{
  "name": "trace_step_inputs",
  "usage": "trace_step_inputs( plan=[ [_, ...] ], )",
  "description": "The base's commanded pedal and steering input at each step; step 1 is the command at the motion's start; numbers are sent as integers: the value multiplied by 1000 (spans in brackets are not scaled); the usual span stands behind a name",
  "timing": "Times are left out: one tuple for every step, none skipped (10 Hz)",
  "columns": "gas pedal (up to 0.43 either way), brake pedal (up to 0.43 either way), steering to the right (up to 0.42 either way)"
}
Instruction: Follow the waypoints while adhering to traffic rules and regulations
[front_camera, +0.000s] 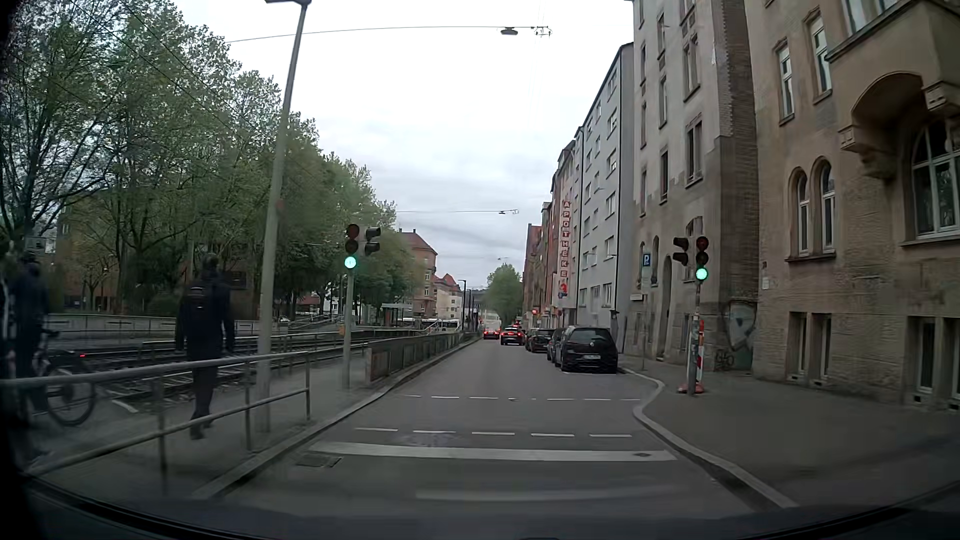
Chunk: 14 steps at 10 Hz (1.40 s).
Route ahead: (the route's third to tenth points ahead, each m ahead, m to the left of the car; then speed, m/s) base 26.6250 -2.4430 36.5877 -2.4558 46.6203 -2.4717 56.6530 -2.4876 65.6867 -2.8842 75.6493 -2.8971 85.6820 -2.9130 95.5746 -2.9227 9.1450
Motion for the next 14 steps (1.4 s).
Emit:
trace_step_inputs(
  plan=[
    [47, 0, -3],
    [47, 0, -8],
    [47, 0, -7],
    [39, 0, -7],
    [39, 0, -6],
    [39, 0, -6],
    [39, 0, -6],
    [39, 0, -6],
    [39, 0, -6],
    [39, 0, -6],
    [39, 0, -6],
    [39, 0, -6],
    [39, 0, -6],
    [39, 0, -5]
  ],
)
